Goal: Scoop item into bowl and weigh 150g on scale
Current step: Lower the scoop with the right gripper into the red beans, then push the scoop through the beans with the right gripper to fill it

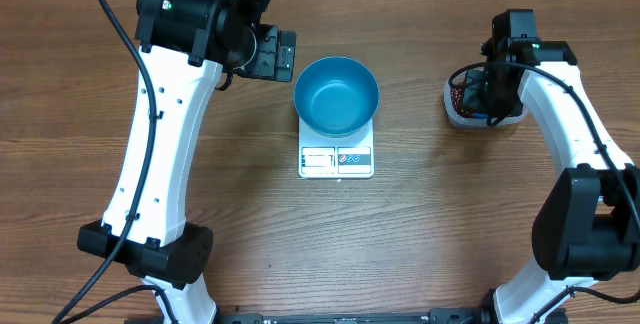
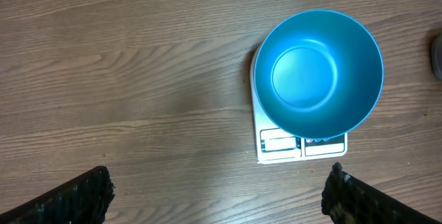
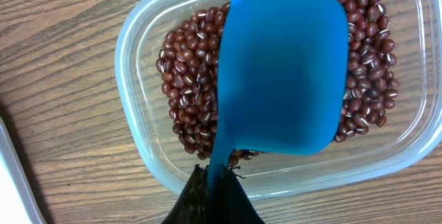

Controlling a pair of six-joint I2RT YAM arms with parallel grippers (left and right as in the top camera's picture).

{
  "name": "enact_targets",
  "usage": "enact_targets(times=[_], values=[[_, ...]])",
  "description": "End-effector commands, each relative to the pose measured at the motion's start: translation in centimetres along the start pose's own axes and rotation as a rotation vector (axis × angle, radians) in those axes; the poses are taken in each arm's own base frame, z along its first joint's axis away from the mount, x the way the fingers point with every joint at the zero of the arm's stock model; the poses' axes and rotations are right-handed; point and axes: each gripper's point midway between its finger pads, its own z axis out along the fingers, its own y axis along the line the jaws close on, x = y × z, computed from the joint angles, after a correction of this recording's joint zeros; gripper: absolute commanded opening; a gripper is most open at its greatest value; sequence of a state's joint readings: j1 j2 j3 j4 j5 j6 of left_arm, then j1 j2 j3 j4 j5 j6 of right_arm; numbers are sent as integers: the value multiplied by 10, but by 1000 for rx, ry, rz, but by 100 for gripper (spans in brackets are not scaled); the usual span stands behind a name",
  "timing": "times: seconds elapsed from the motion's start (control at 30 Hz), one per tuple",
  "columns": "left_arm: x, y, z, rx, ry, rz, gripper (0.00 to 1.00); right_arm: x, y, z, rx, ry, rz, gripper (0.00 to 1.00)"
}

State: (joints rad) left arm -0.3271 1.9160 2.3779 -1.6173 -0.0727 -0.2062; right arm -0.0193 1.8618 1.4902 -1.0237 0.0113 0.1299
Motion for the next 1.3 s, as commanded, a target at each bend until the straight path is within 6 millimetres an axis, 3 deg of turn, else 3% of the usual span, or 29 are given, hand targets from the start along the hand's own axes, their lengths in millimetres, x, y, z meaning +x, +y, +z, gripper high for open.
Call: enact_targets(times=[0.0, 0.43, 0.9, 1.27], values=[[-2, 3, -6, -10, -21, 8, 100, 2, -1, 7, -16, 17, 5, 4], [-2, 3, -6, -10, -21, 8, 99, 2, -1, 6, -16, 17, -16, 4], [-2, 3, -6, -10, -21, 8, 99, -4, -26, -4, -5, 17, 13, 4], [-2, 3, -6, -10, -21, 8, 99, -5, -27, -4, -5, 17, 0, 4]])
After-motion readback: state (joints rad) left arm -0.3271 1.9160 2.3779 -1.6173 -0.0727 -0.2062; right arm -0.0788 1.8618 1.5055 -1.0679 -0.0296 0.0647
